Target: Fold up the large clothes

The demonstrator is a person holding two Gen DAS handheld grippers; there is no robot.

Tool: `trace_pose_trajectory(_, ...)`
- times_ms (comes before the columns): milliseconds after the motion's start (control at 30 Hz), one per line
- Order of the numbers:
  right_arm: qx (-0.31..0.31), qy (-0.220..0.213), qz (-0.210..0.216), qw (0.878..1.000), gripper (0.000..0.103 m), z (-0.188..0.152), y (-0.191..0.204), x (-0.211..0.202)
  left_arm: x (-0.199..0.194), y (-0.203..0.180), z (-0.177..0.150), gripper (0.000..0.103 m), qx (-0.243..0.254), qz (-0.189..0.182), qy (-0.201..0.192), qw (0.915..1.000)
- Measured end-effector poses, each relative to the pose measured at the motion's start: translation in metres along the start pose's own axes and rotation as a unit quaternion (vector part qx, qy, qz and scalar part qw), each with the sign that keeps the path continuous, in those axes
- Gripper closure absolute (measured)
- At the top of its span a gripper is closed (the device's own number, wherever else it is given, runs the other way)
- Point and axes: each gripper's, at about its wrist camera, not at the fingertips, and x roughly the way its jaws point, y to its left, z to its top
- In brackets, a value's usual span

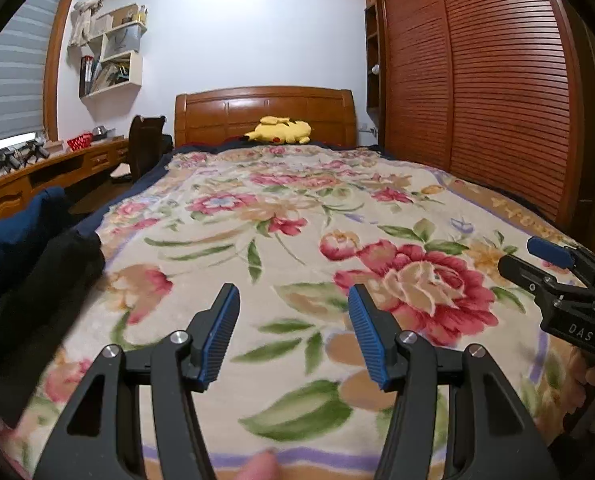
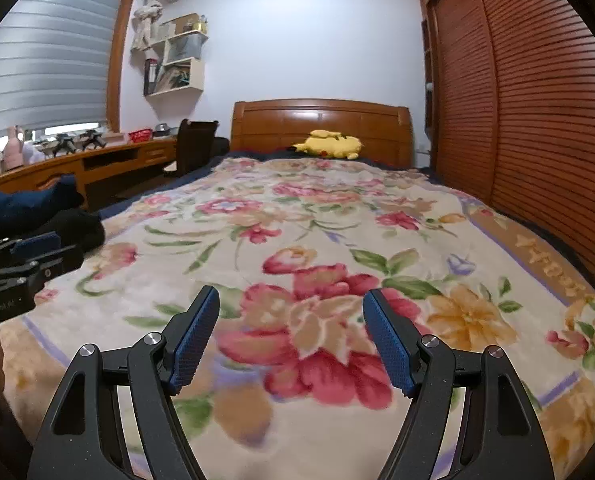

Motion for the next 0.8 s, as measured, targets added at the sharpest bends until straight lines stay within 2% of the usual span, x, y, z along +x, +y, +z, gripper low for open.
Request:
trace_pose_trajectory(167,0.003,-0.002,-0.013,1.000,0.027,-0.009,-0.009,0.005,0.012,-0.005,-0.006,0.047,0.000,0.006,0.009,0.9999)
trace_pose_trajectory(800,0.015,0.001,-0.004,1.000,0.027,-0.014,-0.018,0.009,0.018,-0.003,-0.015,0.047,0.000,0.016,0.018,0.9997)
